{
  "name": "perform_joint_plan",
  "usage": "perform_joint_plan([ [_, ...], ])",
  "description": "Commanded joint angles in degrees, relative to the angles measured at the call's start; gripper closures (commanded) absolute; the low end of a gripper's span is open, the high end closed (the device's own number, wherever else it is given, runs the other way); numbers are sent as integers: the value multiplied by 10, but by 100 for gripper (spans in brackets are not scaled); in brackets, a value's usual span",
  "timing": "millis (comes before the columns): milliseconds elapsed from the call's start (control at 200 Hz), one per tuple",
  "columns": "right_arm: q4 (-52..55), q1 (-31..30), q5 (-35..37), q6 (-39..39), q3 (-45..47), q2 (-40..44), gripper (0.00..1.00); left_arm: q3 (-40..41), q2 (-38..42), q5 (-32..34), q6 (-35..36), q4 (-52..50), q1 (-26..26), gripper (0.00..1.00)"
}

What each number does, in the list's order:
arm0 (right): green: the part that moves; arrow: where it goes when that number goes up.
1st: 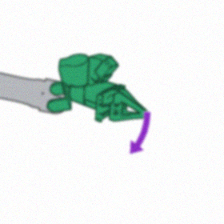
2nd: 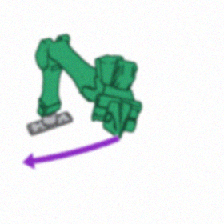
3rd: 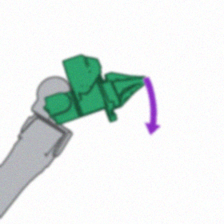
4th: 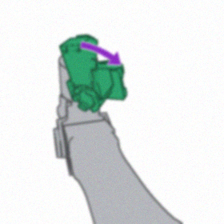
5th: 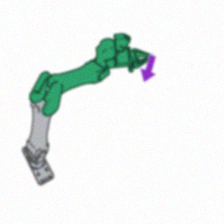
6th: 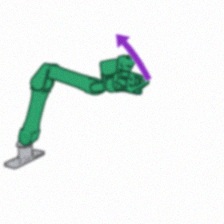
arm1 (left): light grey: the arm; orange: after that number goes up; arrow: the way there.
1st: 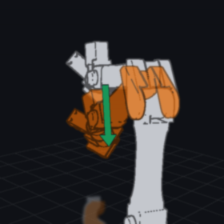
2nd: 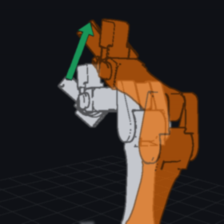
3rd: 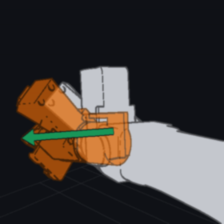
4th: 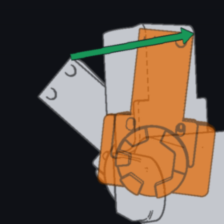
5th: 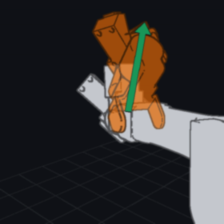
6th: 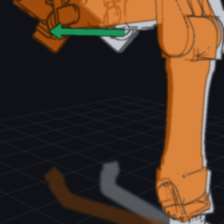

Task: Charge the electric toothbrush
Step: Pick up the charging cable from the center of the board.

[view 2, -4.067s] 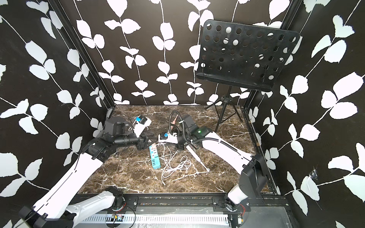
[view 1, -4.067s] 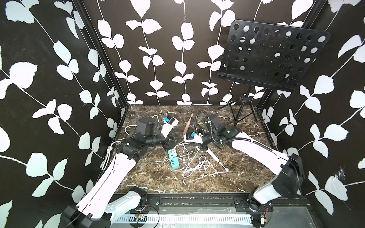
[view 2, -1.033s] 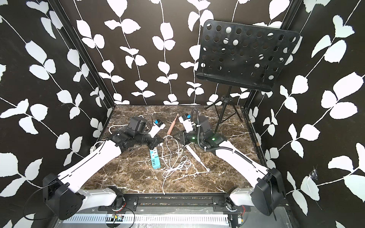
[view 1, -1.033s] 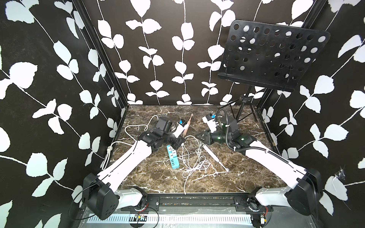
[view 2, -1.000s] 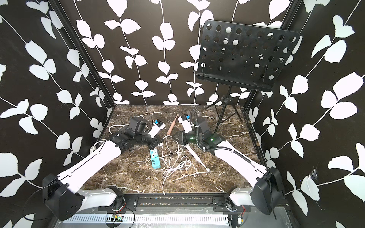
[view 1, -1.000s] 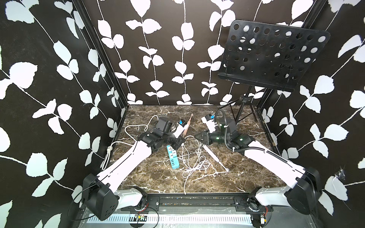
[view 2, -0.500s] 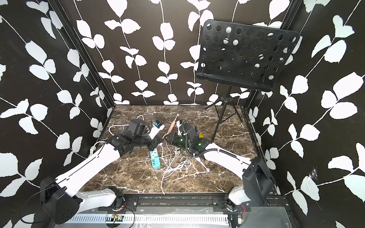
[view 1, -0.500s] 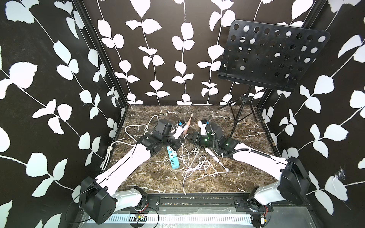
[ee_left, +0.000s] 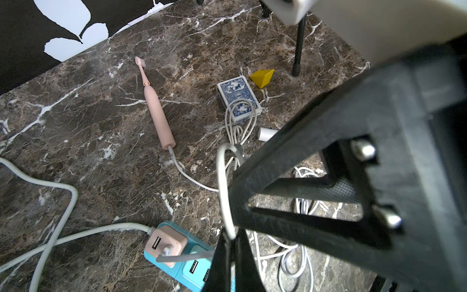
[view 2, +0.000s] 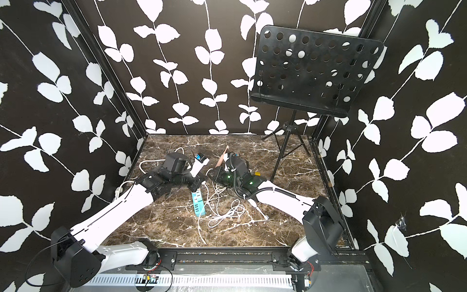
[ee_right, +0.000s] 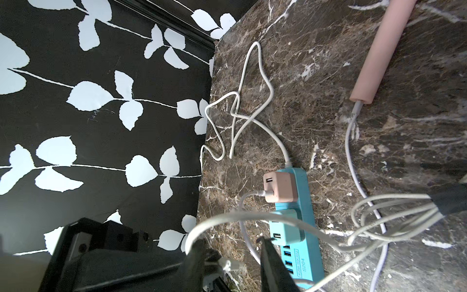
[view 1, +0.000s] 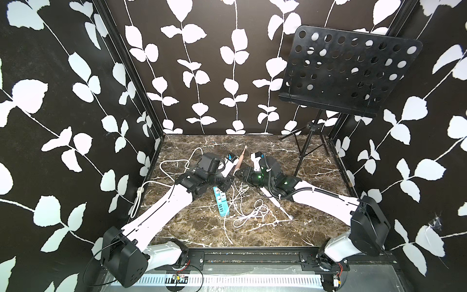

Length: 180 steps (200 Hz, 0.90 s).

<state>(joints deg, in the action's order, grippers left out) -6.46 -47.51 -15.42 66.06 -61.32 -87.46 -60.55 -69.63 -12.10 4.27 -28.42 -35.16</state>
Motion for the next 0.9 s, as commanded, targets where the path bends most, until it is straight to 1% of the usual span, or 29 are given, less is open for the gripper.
perform_joint_plan([
  [0, -66, -13, -28, 31, 9, 23, 65, -5, 9, -3, -4, 0, -3, 100],
  [55, -69, -14, -30, 33, 6, 24, 65, -9, 7, 11, -5, -6, -4, 100],
  [110, -68, -14, -33, 32, 5, 27, 65, -13, 4, 11, -4, -12, -3, 100],
  [185, -57, -14, -25, 29, 15, 47, 66, -17, 3, 23, -10, -17, -3, 100],
  [250, -54, -14, -5, 32, 34, 68, 64, -18, 4, 22, -15, -16, -3, 100],
  [315, -43, -14, 1, 29, 34, 75, 62, -19, 5, 20, -16, -14, -3, 100],
  [440, -50, -16, -23, 36, 11, 47, 62, -23, 3, -11, -14, -12, -3, 100],
  [515, -64, -16, -34, 59, 6, 22, 62, -18, 7, -27, -21, 0, -3, 100],
  [595, -100, -18, -40, 78, 7, 1, 63, -17, 9, -29, -17, 1, -4, 100],
  [710, -103, -19, -37, 77, -6, -20, 64, -18, 10, -23, -13, -7, -4, 100],
  [840, -110, -19, -19, 69, -10, -30, 71, -12, 18, -33, -15, 0, -4, 100],
  [895, -107, -19, -18, 64, -15, -35, 77, -5, 22, -39, -16, 7, -4, 100],
])
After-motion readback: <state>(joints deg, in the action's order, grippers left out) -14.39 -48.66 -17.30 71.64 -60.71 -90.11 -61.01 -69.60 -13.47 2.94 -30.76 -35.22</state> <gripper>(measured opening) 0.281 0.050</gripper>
